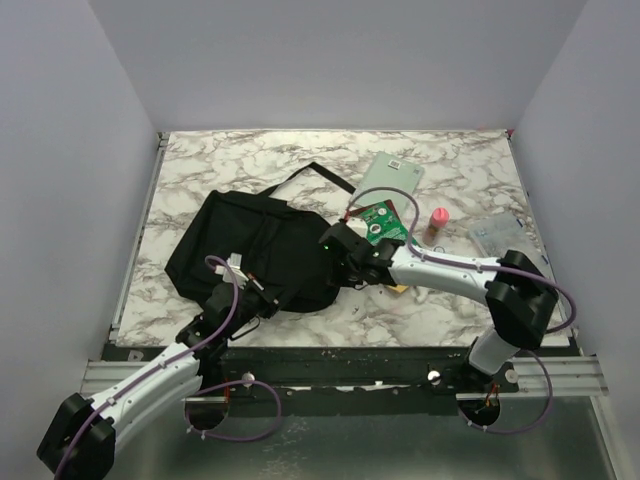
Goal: Pack the student bag
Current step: Unzip the student bag at the center of the board.
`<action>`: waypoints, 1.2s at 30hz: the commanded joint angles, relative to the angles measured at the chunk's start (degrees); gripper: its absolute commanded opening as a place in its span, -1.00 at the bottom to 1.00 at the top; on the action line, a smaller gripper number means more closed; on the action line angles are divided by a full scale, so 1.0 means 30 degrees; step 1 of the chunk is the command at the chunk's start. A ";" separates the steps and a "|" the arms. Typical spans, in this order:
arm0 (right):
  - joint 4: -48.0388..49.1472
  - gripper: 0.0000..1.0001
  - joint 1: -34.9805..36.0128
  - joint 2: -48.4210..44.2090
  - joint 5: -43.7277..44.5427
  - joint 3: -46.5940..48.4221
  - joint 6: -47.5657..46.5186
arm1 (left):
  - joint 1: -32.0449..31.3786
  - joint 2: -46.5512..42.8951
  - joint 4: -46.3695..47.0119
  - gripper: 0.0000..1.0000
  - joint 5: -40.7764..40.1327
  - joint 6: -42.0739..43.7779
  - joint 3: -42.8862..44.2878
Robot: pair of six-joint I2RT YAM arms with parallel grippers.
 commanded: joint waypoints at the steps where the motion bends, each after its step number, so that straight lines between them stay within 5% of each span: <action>1: 0.4486 -0.98 0.0037 -0.3296 -0.0602 -0.3755 0.1959 | 0.0042 -0.0524 0.0732 -1.00 -0.0103 0.0011 0.0156; 3: 0.7191 -0.99 -0.0164 -0.4546 -0.1279 -0.5375 0.1552 | 0.0033 -0.1176 0.0732 -1.00 -0.0429 -0.0260 -0.0041; 8: 2.0720 -0.99 -0.1276 -0.8021 -0.4917 -1.1733 0.0889 | 0.0085 -0.4138 0.0790 -1.00 -0.2002 -0.1715 -0.1495; 16: 2.6021 -0.99 -0.1333 -0.7554 -0.5275 -1.2253 -0.0324 | 0.0115 -0.5003 0.0659 -0.93 -0.0349 -0.5785 -0.2420; 20: 2.8119 -0.99 -0.1370 -0.6806 -0.5610 -1.2300 -0.0900 | 0.0122 -0.3782 0.0615 -0.10 0.1051 -0.6894 -0.2183; 24: 2.9409 -0.99 -0.1370 -0.6484 -0.5871 -1.2578 -0.1335 | 0.0116 -0.2545 0.0615 0.24 0.1648 -0.6643 -0.1470; 26: 2.9976 -0.99 -0.1346 -0.6420 -0.6111 -1.2954 -0.1376 | 0.0130 -0.1955 0.0644 0.11 0.1541 -0.6165 -0.0948; 28: 3.0147 -0.99 -0.1368 -0.6455 -0.6474 -1.3472 -0.1407 | 0.0117 -0.1446 0.0670 -0.46 0.1062 -0.5300 -0.0726; 30: 2.8447 -0.99 -0.1366 -0.6835 -0.6157 -1.3797 -0.1618 | 0.0115 -0.1117 0.0702 -0.80 0.0269 -0.3573 -0.0127; 32: 2.5328 -0.93 -0.1366 -0.7439 -0.5642 -1.3840 -0.2377 | 0.0144 -0.0972 0.1007 -0.97 -0.0579 -0.2253 -0.0217; 36: 1.6585 -0.35 -0.1368 -0.7944 -0.4523 -1.2559 -0.4471 | 0.0130 -0.1343 0.3303 -1.00 -0.2128 0.1444 -0.1350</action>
